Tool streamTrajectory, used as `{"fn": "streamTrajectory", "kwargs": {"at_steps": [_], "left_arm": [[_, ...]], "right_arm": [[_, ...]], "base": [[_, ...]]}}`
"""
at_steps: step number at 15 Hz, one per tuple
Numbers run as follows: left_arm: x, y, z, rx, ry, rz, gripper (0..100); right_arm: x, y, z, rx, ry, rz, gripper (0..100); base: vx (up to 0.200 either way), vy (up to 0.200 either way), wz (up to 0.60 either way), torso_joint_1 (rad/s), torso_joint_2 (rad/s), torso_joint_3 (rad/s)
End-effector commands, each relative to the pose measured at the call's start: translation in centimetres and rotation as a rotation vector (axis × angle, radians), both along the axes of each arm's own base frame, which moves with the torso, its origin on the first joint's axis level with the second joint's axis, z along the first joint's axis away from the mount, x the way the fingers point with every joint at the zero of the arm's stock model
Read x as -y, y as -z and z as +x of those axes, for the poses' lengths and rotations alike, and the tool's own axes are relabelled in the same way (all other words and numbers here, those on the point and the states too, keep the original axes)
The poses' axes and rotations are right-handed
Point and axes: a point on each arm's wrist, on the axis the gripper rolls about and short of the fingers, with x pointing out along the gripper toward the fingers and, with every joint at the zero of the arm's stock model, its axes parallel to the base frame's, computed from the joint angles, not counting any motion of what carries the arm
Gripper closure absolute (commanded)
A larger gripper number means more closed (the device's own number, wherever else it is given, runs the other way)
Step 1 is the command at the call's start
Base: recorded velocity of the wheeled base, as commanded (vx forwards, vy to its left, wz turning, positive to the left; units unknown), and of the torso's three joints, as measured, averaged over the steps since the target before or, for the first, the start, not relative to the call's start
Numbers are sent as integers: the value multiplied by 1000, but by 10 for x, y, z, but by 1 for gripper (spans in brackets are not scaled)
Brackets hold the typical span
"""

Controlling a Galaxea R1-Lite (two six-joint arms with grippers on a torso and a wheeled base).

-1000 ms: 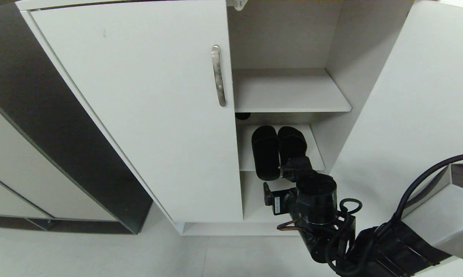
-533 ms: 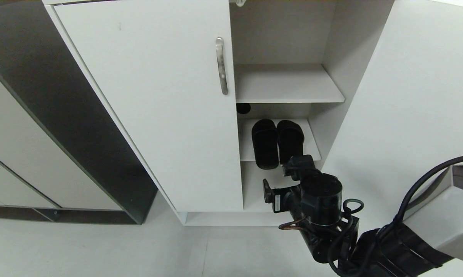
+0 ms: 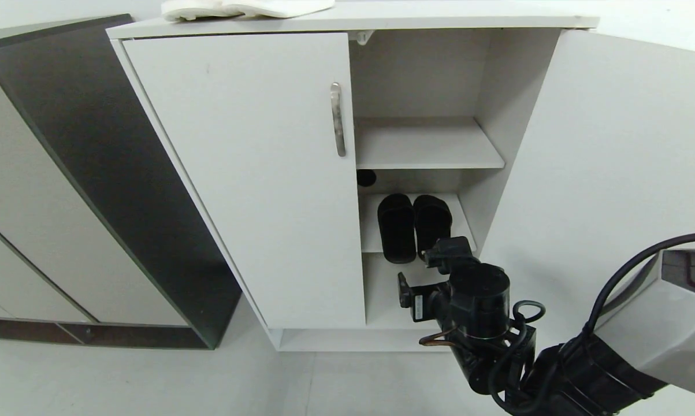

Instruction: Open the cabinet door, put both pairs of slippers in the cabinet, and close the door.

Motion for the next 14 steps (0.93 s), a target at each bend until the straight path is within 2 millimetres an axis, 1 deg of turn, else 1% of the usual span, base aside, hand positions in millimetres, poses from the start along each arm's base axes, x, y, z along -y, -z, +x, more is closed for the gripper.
{"fn": "streamTrajectory", "kwargs": {"at_steps": [1, 8, 11, 14], "left_arm": [[0, 0, 0, -2, 0, 0, 100], [0, 0, 0, -1, 0, 1, 100], [0, 0, 0, -2, -2, 0, 100], [0, 0, 0, -2, -2, 0, 100]], "right_arm": [[-1, 3, 1, -3, 1, 0, 0], [-6, 11, 5, -6, 4, -4, 0], [-5, 5, 6, 11, -50, 31, 0], [1, 9, 12, -1, -48, 23, 0]], "base": [[0, 0, 0, -7, 2, 198], [0, 0, 0, 1, 2, 188], [0, 0, 0, 0, 0, 0], [0, 0, 0, 0, 0, 0]]}}
